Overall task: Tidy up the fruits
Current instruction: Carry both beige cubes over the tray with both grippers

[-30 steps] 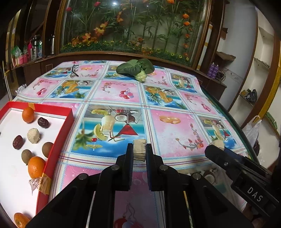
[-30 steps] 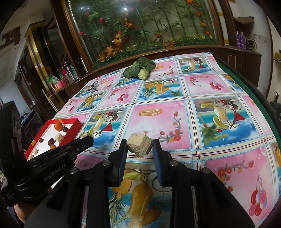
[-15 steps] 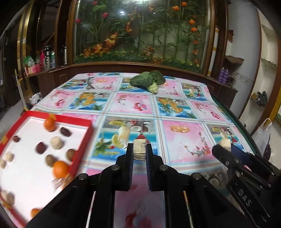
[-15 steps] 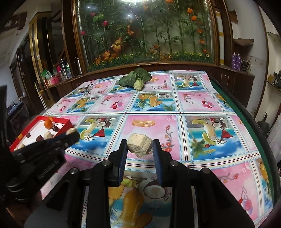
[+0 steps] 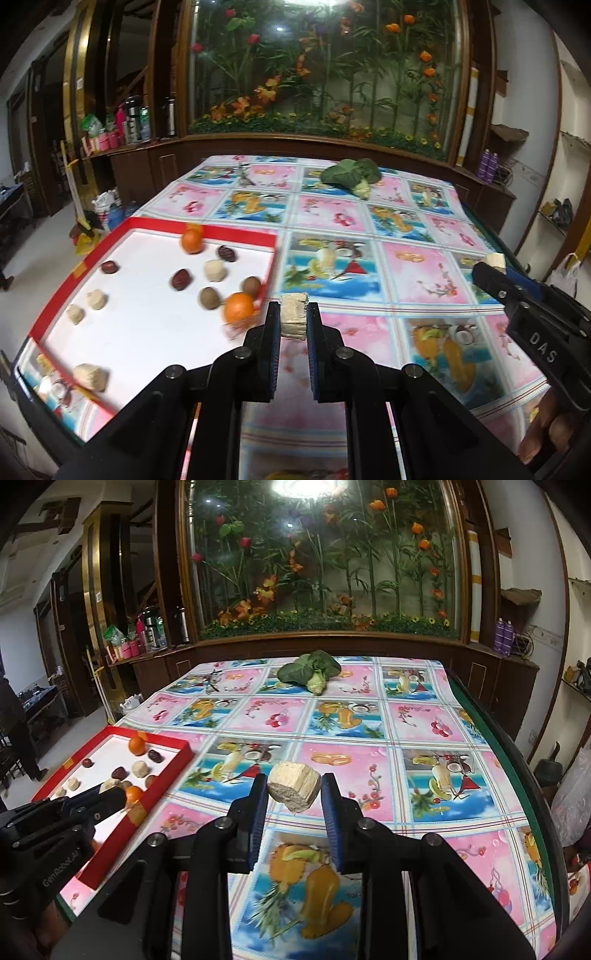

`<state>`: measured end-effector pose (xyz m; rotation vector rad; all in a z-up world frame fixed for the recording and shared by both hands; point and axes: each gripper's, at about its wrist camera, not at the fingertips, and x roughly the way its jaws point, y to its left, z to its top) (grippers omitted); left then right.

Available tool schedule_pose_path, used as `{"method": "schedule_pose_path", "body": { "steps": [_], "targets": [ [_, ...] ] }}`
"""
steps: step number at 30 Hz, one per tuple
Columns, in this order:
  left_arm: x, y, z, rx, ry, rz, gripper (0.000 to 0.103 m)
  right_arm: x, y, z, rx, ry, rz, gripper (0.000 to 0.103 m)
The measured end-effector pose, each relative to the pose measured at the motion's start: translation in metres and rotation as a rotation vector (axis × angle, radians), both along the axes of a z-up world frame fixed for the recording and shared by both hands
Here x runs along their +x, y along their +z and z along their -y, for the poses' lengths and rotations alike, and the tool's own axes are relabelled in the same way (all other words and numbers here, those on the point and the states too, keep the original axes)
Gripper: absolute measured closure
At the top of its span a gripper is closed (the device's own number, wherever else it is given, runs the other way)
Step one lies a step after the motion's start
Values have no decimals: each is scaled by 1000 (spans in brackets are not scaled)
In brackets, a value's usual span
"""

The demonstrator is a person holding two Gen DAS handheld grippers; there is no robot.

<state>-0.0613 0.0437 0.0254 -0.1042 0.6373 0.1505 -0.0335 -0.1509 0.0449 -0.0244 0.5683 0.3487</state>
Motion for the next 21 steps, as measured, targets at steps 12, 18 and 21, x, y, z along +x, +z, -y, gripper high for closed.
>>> {"method": "schedule_pose_path", "body": {
  "steps": [12, 18, 21],
  "targets": [
    [-6, -5, -41, -5, 99, -22, 92, -6, -7, -33, -11, 92, -19, 72],
    [-5, -9, -61, -8, 150, -41, 92, -7, -8, -53, -31, 152, -26, 72],
    [-6, -11, -73, -14, 179, -49, 92, -5, -9, -68, -43, 191, -33, 72]
  ]
}}
